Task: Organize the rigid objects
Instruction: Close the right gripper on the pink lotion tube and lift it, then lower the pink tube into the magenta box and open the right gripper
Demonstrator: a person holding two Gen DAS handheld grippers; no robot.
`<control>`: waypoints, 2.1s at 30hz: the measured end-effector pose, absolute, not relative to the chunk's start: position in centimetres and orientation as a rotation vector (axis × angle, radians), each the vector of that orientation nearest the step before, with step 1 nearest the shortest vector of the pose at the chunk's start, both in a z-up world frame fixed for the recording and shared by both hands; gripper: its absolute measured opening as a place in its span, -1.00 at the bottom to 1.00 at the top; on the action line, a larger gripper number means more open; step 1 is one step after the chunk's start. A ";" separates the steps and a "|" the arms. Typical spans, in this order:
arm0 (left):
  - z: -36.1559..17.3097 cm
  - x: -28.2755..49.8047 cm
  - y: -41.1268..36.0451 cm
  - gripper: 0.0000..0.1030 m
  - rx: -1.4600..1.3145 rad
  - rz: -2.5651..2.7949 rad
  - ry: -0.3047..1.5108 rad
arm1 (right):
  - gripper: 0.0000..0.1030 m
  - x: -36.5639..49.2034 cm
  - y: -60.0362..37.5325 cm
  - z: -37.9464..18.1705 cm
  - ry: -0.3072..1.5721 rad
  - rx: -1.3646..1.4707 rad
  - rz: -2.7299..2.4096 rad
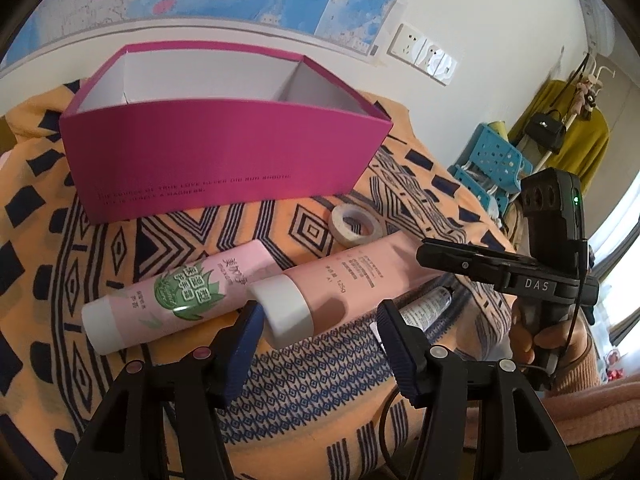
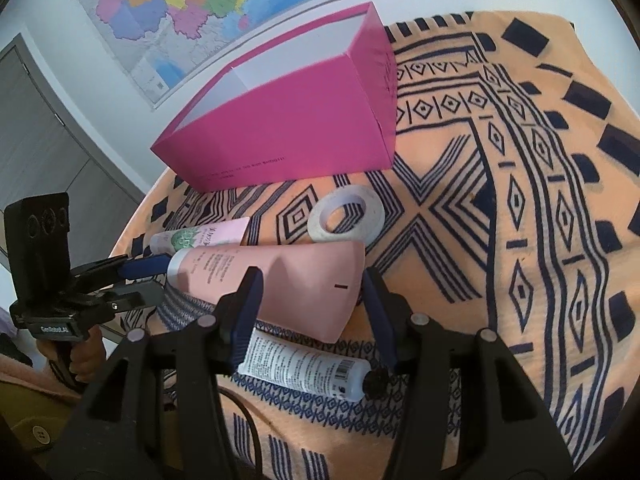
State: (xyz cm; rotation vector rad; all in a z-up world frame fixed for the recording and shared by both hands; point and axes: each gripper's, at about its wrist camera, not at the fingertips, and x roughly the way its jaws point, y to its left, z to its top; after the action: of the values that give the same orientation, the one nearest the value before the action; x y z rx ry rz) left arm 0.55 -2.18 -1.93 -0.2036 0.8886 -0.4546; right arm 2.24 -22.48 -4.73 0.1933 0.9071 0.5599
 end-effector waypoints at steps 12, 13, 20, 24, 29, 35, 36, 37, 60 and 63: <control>0.4 0.9 -1.6 0.15 -0.199 -0.435 0.808 | 0.05 2.3 -22.0 -1.9 0.828 0.164 0.583; 0.6 0.9 -1.5 0.15 -0.199 -0.434 0.803 | 0.05 2.4 -21.9 -1.7 0.821 0.162 0.585; 2.1 1.4 -1.1 0.15 -0.193 -0.417 0.751 | 0.05 3.0 -21.3 0.4 0.760 0.135 0.605; 3.1 2.1 -0.9 0.15 -0.182 -0.405 0.721 | 0.05 3.6 -21.1 1.5 0.726 0.129 0.617; 3.8 2.7 -0.9 0.15 -0.162 -0.390 0.702 | 0.05 4.4 -20.7 2.6 0.696 0.117 0.625; 4.7 3.8 -0.8 0.15 -0.131 -0.373 0.681 | 0.05 5.5 -20.6 3.7 0.667 0.122 0.638; 4.9 4.1 -0.8 0.15 -0.126 -0.371 0.674 | 0.05 5.7 -20.6 3.9 0.663 0.123 0.639; 5.2 4.3 -0.8 0.15 -0.120 -0.367 0.668 | 0.05 5.9 -20.5 4.0 0.661 0.121 0.637; 6.4 9.5 -0.5 0.15 -0.071 -0.332 0.657 | 0.05 11.2 -19.9 5.1 0.651 0.100 0.619; 6.2 10.2 -0.2 0.15 -0.084 -0.337 0.665 | 0.05 11.8 -19.8 4.9 0.657 0.098 0.615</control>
State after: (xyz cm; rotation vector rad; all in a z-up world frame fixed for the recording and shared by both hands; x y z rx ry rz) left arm 10.23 -0.20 6.17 -0.0836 0.6649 -0.3374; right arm 11.79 -19.78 4.86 0.0982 0.6570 0.6148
